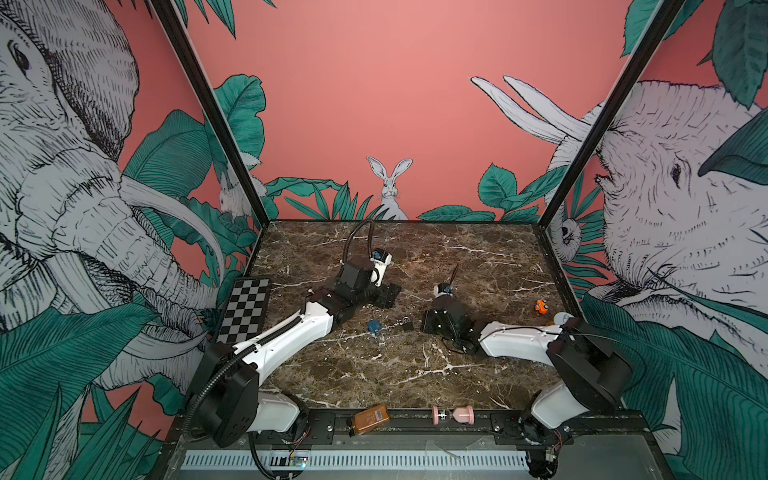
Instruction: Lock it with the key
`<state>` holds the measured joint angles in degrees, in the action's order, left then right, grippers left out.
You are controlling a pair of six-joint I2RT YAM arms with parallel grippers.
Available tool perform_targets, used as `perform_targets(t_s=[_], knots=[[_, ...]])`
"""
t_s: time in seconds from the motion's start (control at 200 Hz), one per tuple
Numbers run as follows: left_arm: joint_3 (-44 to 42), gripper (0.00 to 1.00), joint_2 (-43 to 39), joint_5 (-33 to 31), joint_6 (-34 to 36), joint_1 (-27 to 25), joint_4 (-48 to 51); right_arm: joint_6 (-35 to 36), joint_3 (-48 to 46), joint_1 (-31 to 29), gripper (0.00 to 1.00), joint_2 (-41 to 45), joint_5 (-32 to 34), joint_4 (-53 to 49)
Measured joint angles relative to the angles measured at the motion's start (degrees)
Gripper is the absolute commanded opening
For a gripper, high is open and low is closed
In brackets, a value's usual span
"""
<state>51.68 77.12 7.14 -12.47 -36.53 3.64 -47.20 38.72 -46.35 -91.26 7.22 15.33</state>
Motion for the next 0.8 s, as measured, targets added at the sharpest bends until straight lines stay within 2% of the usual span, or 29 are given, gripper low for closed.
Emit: perform_targets(t_s=[0.21, 0.625, 0.8], knots=[[-1.2, 0.74, 0.0, 0.9, -0.6, 0.1, -1.9, -1.1, 0.0, -0.8, 0.0, -4.2, 2.0, 4.2], [-2.0, 0.74, 0.0, 2.7, -0.6, 0.1, -2.8, -3.4, -2.0, -2.4, 0.21, -5.9, 3.2, 8.7], [-2.0, 0.74, 0.9, 3.6, -0.7, 0.1, -3.3, -3.6, -3.0, -2.9, 0.25, -4.3, 4.4, 7.4]])
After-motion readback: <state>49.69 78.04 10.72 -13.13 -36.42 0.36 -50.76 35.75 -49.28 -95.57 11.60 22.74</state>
